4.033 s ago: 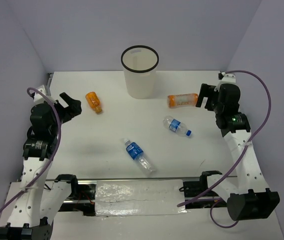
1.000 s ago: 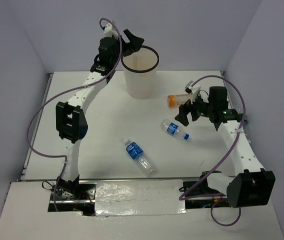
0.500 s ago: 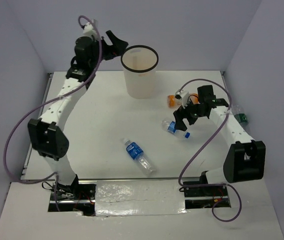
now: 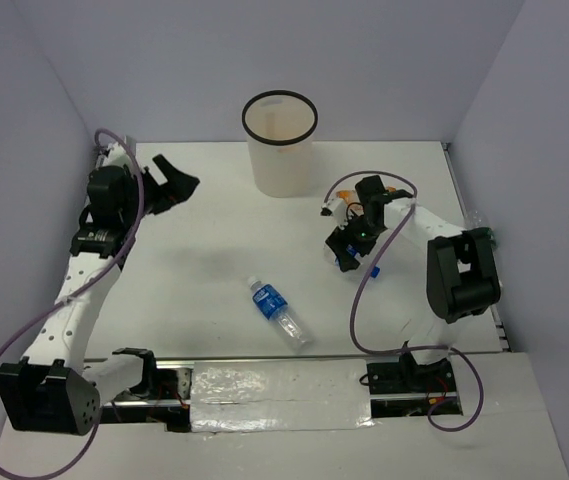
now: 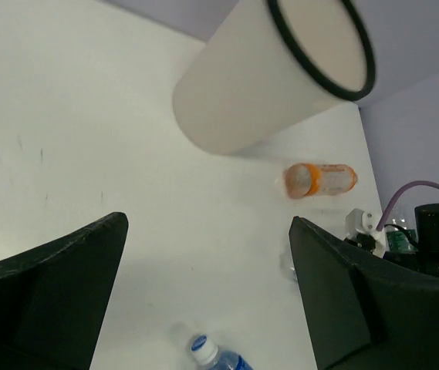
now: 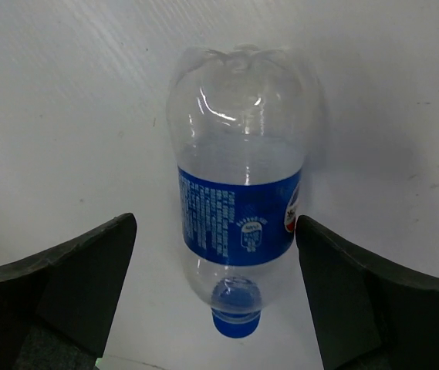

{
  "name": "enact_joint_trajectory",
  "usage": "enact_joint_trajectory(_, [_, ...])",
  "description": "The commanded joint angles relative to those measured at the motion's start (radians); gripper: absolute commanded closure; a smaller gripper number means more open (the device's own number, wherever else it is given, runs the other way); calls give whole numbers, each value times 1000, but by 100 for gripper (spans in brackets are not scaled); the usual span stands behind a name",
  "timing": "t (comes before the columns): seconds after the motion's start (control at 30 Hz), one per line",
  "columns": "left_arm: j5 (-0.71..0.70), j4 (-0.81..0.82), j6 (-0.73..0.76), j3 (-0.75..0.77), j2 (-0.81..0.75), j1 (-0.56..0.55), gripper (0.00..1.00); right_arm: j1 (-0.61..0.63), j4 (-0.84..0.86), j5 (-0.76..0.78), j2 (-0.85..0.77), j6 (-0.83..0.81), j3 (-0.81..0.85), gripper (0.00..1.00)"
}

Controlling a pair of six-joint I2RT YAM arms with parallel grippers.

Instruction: Put the plastic bottles in the bin

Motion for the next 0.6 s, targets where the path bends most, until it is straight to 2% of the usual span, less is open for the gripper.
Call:
enact_joint_trajectory(0.0, [14, -17, -59, -129, -98, 19, 1, 27, 35, 67, 30, -5, 29, 11])
enact_joint_trajectory(0.17, [66, 14, -163, -283, -189, 25, 1, 36, 115, 99, 51, 6, -19, 20])
enact_joint_trajectory(0.27, [120, 29, -249, -366, -212, 25, 1, 39, 124, 95, 65, 6, -23, 37])
enact_joint_trajectory(0.3, [123, 28, -275, -386, -218, 25, 0, 39, 116, 87, 62, 9, -17, 47])
enact_joint_trajectory(0.4, [123, 17, -361, -455, -242, 25, 1, 37, 116, 50, 15, -3, -8, 57])
enact_joint_trajectory(0.57, [137, 28, -516, -559, -279, 23, 1, 57, 75, -55, -44, 12, 117, 62])
